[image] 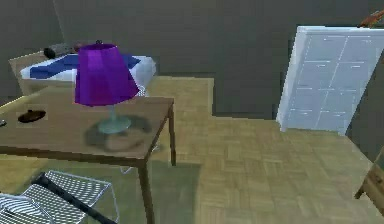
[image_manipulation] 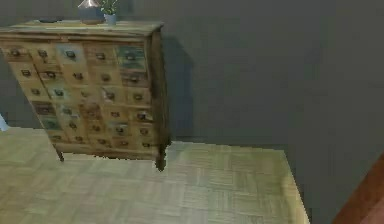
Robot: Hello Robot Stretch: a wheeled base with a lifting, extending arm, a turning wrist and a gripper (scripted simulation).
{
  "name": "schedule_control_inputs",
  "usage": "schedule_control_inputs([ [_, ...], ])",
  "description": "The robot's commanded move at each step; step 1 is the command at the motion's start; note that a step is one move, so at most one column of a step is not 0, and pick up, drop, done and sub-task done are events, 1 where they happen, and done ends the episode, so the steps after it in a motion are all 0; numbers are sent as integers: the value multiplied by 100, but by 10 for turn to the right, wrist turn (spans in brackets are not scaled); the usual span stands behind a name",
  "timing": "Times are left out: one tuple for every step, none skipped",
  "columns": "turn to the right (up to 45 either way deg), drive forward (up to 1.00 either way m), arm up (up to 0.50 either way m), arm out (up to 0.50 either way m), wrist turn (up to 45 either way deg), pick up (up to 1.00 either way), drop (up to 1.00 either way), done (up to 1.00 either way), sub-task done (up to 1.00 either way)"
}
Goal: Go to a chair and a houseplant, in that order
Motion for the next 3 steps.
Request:
schedule_control_inputs([
  [-450, 0, 0, 0, 0, 0, 0, 0, 0],
  [0, 0, 0, 0, 0, 0, 0, 0, 100],
  [-450, 0, 0, 0, 0, 0, 0, 0, 0],
])
